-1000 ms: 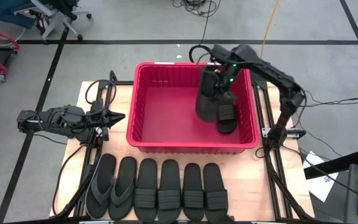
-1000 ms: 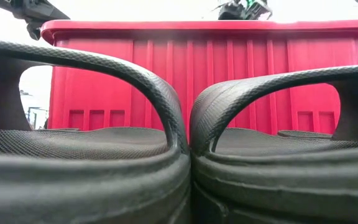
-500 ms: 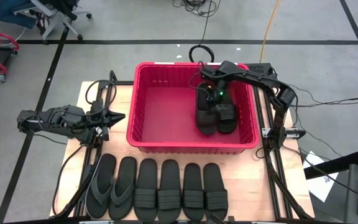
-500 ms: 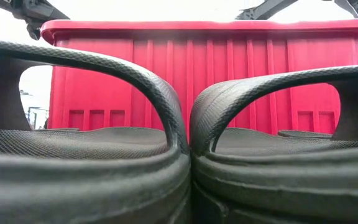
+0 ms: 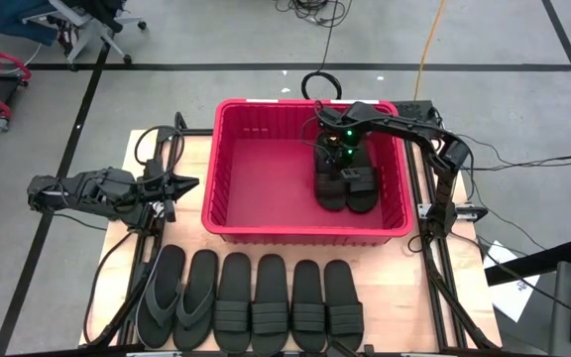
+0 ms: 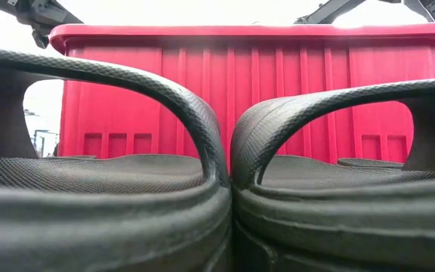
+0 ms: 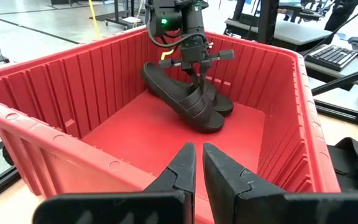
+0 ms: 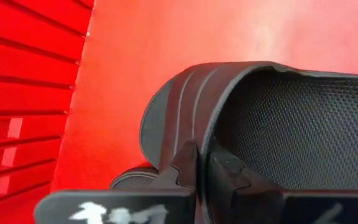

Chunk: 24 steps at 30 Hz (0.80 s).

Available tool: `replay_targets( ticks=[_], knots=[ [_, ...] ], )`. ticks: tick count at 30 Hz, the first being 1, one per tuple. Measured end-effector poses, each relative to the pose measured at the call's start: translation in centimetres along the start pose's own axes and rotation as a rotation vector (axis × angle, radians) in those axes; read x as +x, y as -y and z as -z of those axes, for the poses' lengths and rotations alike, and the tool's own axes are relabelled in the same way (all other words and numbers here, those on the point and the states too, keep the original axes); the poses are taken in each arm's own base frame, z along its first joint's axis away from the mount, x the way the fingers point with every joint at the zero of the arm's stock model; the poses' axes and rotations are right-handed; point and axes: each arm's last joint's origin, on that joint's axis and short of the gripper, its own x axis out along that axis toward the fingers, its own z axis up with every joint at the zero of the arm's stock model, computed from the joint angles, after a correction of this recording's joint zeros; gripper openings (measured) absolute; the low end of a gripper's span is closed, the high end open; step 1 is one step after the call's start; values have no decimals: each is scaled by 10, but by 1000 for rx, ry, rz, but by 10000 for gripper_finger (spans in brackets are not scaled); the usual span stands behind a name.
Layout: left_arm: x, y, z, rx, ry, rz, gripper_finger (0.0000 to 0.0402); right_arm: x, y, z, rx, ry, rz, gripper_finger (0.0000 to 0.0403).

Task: Pick and place slides into bin
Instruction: Put the black slipper into the red bin

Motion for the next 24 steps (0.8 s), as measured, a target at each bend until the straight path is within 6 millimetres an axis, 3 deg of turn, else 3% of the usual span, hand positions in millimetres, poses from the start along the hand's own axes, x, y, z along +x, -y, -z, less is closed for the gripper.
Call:
replay_targets(
  ticks=[9,24],
  knots=[
    [0,0,0,0,1,0,26,0,2,0,-14,4,14,13],
    [0,0,0,-6,1,0,26,-1,6,0,28,-53,110,125]
  ],
)
